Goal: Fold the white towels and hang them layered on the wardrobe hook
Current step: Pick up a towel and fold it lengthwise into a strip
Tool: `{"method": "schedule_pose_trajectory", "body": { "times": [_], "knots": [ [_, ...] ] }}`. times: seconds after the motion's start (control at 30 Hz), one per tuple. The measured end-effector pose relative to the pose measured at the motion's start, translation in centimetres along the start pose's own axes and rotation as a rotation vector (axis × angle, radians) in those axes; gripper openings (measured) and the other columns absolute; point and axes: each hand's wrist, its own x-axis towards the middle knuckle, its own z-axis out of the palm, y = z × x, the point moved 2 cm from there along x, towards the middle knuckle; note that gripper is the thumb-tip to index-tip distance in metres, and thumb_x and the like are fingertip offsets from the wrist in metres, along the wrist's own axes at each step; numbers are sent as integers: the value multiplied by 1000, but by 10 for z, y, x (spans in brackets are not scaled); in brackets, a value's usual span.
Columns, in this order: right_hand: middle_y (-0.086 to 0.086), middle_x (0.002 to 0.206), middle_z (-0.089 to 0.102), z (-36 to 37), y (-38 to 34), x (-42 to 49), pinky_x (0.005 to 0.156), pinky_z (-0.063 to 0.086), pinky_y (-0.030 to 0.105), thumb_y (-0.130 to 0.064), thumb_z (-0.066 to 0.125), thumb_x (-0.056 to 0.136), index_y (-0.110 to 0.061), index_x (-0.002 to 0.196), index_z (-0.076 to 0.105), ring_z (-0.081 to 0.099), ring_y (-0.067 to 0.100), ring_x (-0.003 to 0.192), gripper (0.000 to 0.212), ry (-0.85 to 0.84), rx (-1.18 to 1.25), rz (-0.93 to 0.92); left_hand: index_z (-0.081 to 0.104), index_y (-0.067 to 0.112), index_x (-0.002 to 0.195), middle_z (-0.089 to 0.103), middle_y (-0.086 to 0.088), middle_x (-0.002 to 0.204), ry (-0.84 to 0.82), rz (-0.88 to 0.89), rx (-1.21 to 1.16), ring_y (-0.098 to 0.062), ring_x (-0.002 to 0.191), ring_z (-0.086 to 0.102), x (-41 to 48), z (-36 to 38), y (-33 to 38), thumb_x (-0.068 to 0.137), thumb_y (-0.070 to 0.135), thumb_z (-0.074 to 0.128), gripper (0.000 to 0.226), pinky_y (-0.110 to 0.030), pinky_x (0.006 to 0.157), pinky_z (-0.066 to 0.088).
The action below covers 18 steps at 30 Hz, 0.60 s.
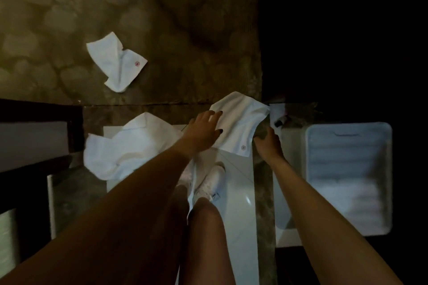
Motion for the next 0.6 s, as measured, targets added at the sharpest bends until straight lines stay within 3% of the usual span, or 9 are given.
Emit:
{"method": "schedule_pose_trajectory", "body": {
  "times": [0.13, 0.17, 0.23, 0.33, 0.47, 0.53, 0.6],
  "knots": [
    [20, 150, 39, 44, 33, 88, 73, 48, 9, -12, 51, 101, -6, 154, 21, 50, 38, 125, 62, 6, 76, 85, 22, 19, 153, 29, -12, 155, -16, -50, -82, -32, 140, 30, 90, 56, -52, 100, 39, 47, 62, -51, 112, 32],
    [20, 152, 37, 55, 41, 106, 78, 49, 11, -13, 52, 101, -7, 155, 21, 48, 38, 128, 62, 0, 85, 93, 23, 18, 152, 30, -12, 154, -27, -55, -78, -33, 140, 31, 110, 69, -65, 100, 39, 47, 61, -52, 111, 33],
    [22, 154, 33, 72, 56, 145, 102, 43, 30, -14, 52, 101, -3, 152, 25, 39, 37, 137, 59, -10, 93, 92, 27, 15, 151, 34, -14, 152, -33, -53, -75, -34, 137, 33, 152, 96, -87, 99, 37, 49, 60, -52, 108, 36],
    [20, 155, 32, 91, 74, 198, 115, 31, 38, -11, 55, 99, 1, 151, 25, 34, 32, 142, 61, 51, 171, 87, 39, 12, 142, 43, -14, 142, -9, -76, -116, -33, 129, 41, 213, 126, -114, 99, 36, 50, 51, -47, 104, 41],
    [19, 153, 35, 104, 92, 262, 113, 28, 31, -7, 55, 99, 1, 150, 27, 36, 32, 140, 59, 214, 306, 94, 57, 2, 110, 58, -24, 110, 66, -160, -361, -40, 98, 57, 283, 155, -134, 98, 32, 52, 32, -47, 78, 50],
    [19, 153, 34, 109, 102, 290, 107, 30, 30, -9, 52, 101, 1, 150, 25, 36, 33, 139, 57, 274, 360, 142, 57, 8, 116, 59, -17, 112, 93, -184, -460, -33, 95, 58, 304, 171, -138, 98, 33, 53, 31, -40, 72, 50],
    [18, 154, 33, 114, 113, 308, 104, 31, 30, -11, 48, 103, 0, 151, 24, 35, 34, 139, 55, 275, 414, 234, 54, 13, 126, 54, -9, 122, 92, -215, -472, -27, 105, 55, 314, 192, -142, 98, 36, 53, 36, -37, 80, 50]
  ]
}}
